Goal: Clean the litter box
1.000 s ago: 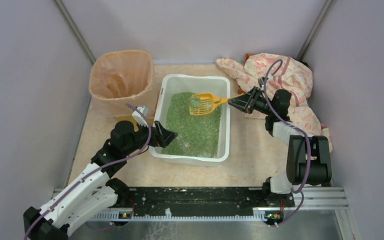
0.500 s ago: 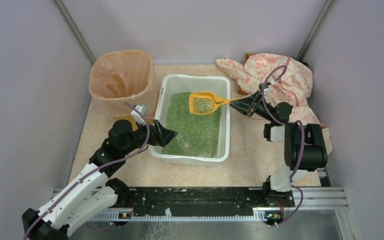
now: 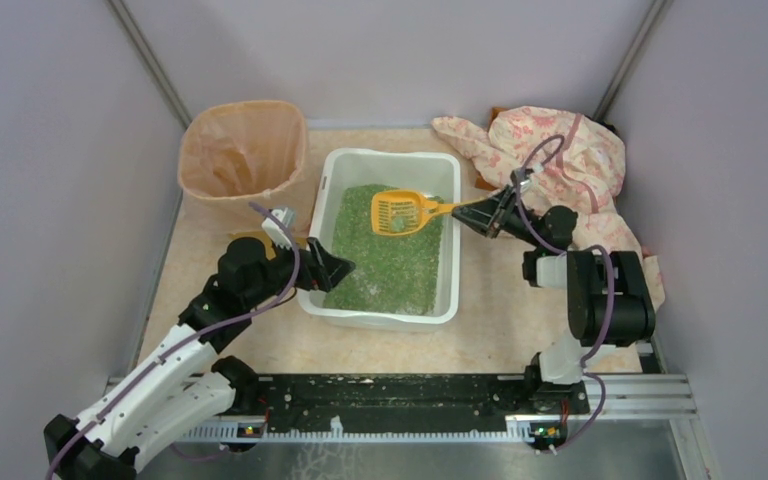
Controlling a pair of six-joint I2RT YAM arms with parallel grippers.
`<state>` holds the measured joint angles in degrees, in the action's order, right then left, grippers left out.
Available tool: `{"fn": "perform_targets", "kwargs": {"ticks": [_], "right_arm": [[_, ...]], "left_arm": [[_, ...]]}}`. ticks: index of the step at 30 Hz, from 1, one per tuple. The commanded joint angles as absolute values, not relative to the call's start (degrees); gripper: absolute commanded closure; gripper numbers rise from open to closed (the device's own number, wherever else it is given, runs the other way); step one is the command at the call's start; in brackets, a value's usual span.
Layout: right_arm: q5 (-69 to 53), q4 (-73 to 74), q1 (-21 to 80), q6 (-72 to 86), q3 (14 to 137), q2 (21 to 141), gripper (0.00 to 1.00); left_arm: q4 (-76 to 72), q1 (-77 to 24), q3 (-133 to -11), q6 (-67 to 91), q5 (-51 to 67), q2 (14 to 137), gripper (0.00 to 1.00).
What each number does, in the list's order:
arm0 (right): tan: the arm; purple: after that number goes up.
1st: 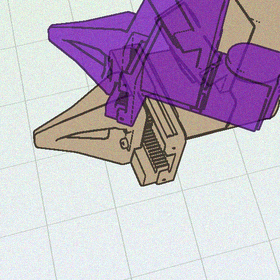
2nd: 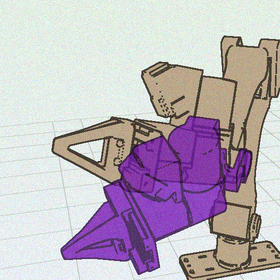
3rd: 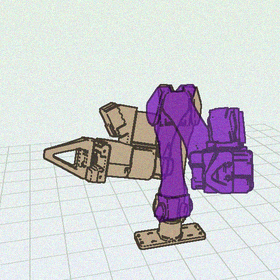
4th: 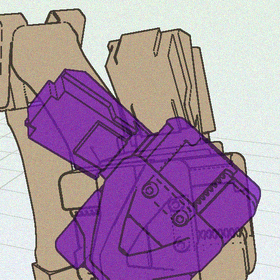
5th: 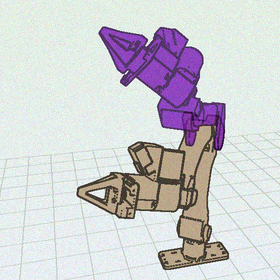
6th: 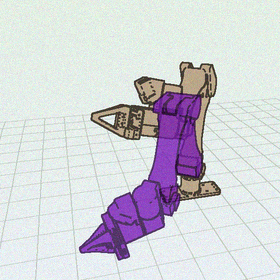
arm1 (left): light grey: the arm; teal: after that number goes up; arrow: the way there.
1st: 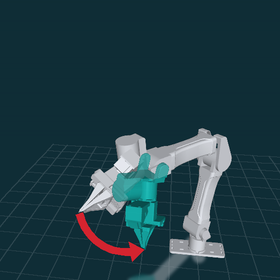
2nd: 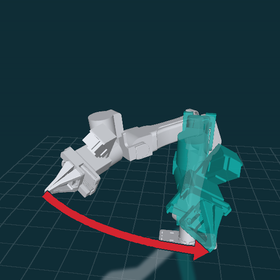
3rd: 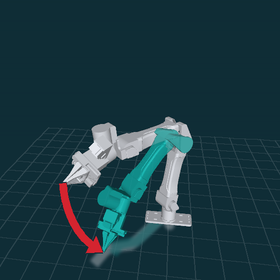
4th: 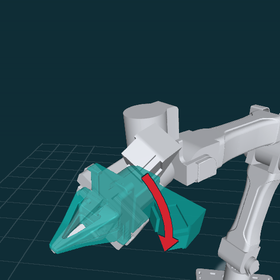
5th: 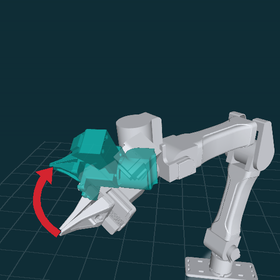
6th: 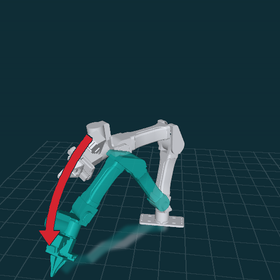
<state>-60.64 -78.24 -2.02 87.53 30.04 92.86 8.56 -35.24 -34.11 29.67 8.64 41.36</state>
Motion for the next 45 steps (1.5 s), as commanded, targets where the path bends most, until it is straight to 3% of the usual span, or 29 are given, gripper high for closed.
{"fn": "perform_targets", "kwargs": {"ticks": [1, 6, 12, 17, 28, 36, 45], "right_arm": [[-59.34, -70.79, 4.48, 78.46, 32.12, 88.54, 1.00], [-58.93, -68.34, -3.15, 78.71, 29.66, 87.14, 1.00], [-56.78, -62.56, 5.66, 74.49, 30.95, 86.67, 1.00], [-58.60, -67.10, -1.60, 78.31, 29.57, 86.81, 1.00], [-57.58, -59.94, -0.70, 77.03, 33.49, 83.32, 1.00], [-54.20, -43.72, 2.39, 71.47, 43.92, 79.75, 1.00], [-49.28, -35.23, 8.94, 71.69, 62.54, 85.00, 1.00]], "left_arm": [[6.05, -35.36, -35.11, 28.88, 9.48, 42.03, 0.01], [6.07, -35.42, -35.14, 29.42, 10.03, 41.33, 0.01], [5.63, -35.42, -33.97, 29.17, 9.32, 40.39, 0.01], [6.82, -35.42, -34.39, 29.26, 9.20, 39.12, 0.01], [7.05, -35.42, -33.66, 29.77, 9.12, 37.79, 0.01], [4.69, -35.41, -29.85, 30.04, 10.10, 38.63, 0.01], [4.78, -35.46, -29.05, 28.38, 11.13, 36.64, 0.01]]}}
